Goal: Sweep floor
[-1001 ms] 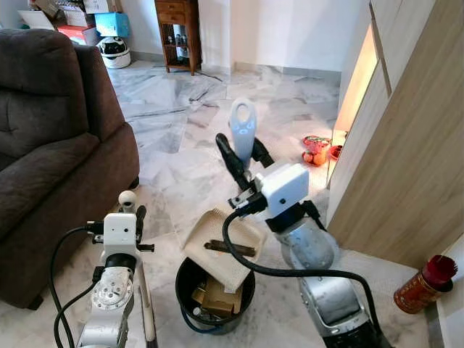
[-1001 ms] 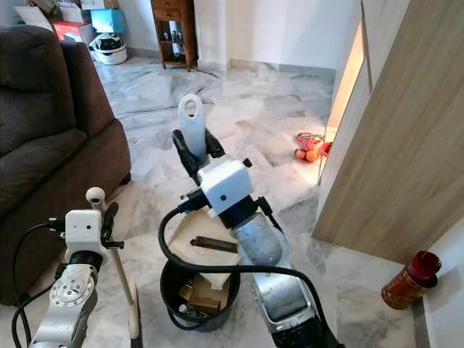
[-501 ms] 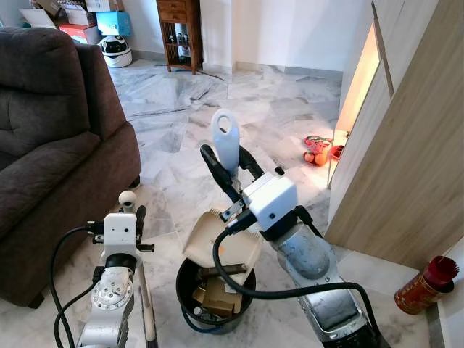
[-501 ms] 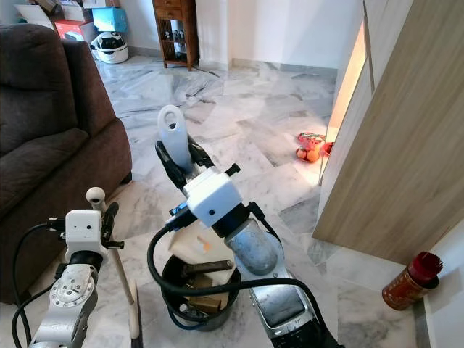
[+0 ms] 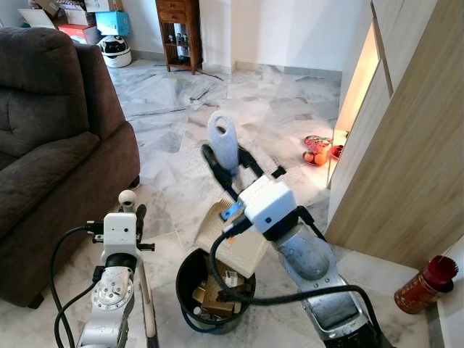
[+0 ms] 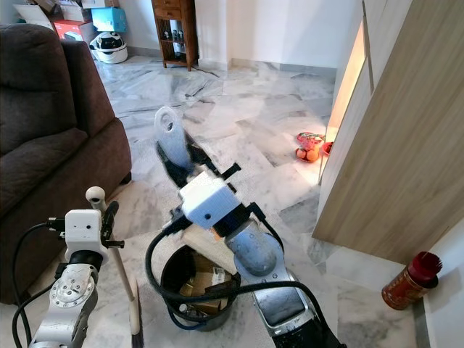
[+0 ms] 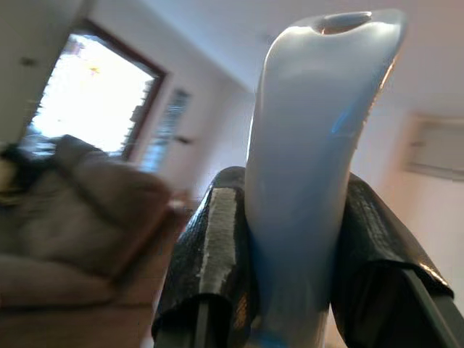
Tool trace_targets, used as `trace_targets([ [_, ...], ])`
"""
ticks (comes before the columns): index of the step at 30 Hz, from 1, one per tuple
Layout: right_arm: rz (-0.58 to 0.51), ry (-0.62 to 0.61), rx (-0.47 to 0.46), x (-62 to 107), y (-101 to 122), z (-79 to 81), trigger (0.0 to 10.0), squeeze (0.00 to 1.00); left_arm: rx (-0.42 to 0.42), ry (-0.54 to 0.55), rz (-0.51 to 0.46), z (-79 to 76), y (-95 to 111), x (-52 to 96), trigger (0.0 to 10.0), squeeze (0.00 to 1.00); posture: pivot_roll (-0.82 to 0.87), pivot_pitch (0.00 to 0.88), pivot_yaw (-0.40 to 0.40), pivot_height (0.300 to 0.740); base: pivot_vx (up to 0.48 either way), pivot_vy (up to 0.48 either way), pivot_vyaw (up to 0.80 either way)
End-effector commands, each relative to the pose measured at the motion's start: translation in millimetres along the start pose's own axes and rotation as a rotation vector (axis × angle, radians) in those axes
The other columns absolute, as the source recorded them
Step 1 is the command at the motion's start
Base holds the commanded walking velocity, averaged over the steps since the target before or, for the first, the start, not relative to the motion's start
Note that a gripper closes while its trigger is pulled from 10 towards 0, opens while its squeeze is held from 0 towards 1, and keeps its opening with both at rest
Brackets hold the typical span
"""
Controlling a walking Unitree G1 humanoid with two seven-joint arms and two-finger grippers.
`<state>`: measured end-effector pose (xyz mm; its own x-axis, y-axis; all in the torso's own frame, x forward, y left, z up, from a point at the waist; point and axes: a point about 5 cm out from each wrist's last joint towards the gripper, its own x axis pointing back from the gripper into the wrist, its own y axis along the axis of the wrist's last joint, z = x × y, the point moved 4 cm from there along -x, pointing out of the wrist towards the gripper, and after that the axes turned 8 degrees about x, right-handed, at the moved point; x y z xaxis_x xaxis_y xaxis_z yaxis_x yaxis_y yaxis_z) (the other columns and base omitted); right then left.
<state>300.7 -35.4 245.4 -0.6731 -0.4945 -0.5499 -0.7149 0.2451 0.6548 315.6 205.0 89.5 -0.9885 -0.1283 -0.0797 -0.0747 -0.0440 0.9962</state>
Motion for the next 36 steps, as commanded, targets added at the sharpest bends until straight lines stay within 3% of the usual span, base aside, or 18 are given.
trace_targets([
  [1,-0.018,-0.157,0.054,-6.2,2.4,-36.5,10.0,0.0,-0.009,-0.003,-0.05,0.2,11.3,-4.8,10.0,0.0,0.15,0.0,0.03,0.74,0.0,0.0,0.0],
  [3,0.016,-0.247,0.055,-4.6,-4.8,-55.9,10.0,0.0,-0.008,-0.003,-0.049,0.4,11.1,-4.8,10.0,0.0,0.15,0.0,0.03,0.74,0.0,0.0,0.0],
  [7,0.05,-0.299,0.059,-1.0,-12.6,-67.6,10.0,0.0,-0.008,-0.004,-0.048,0.4,11.1,-4.9,10.0,0.0,0.15,0.0,0.029,0.74,0.0,0.0,0.0],
  [9,0.137,-0.331,0.097,11.7,-35.3,-77.9,10.0,0.0,-0.008,-0.005,-0.047,0.1,10.7,-4.4,10.0,0.0,0.15,0.0,0.029,0.74,0.0,0.0,0.0],
  [12,0.163,-0.34,0.1,16.6,-42.7,-80.4,10.0,0.0,-0.008,-0.005,-0.046,0.1,10.6,-4.3,10.0,0.0,0.15,0.0,0.029,0.74,0.0,0.0,0.0],
  [15,0.275,-0.382,0.123,37.9,-72.2,-89.6,10.0,0.0,-0.009,-0.006,-0.044,0.7,9.9,-3.5,10.0,0.0,0.15,0.0,0.03,0.74,0.0,0.0,0.0],
  [18,0.294,-0.39,0.128,41.7,-77.0,-91.1,10.0,0.0,-0.009,-0.006,-0.043,0.9,9.7,-3.3,10.0,0.0,0.15,0.0,0.03,0.74,0.0,0.0,0.0],
  [24,0.452,-0.433,0.194,75.9,-112.9,-96.1,10.0,0.0,-0.012,-0.004,-0.041,3.7,9.1,-0.8,10.0,0.0,0.14,0.0,0.028,0.74,0.0,0.0,0.0],
  [29,0.496,-0.428,0.209,86.1,-123.1,-94.3,10.0,0.0,-0.013,-0.006,-0.038,4.4,8.3,-0.1,10.0,0.0,0.14,0.0,0.032,0.74,0.0,0.0,0.0],
  [34,0.645,-0.469,0.145,121.6,-155.9,-91.3,10.0,0.0,-0.017,-0.01,-0.031,7.8,5.7,2.9,10.0,0.0,0.13,0.0,0.029,0.74,0.0,0.0,0.0],
  [36,0.662,-0.453,0.141,124.9,-159.5,-88.9,10.0,0.0,-0.017,-0.011,-0.032,7.9,5.7,3.1,10.0,0.0,0.13,0.0,0.029,0.74,0.0,0.0,0.0],
])
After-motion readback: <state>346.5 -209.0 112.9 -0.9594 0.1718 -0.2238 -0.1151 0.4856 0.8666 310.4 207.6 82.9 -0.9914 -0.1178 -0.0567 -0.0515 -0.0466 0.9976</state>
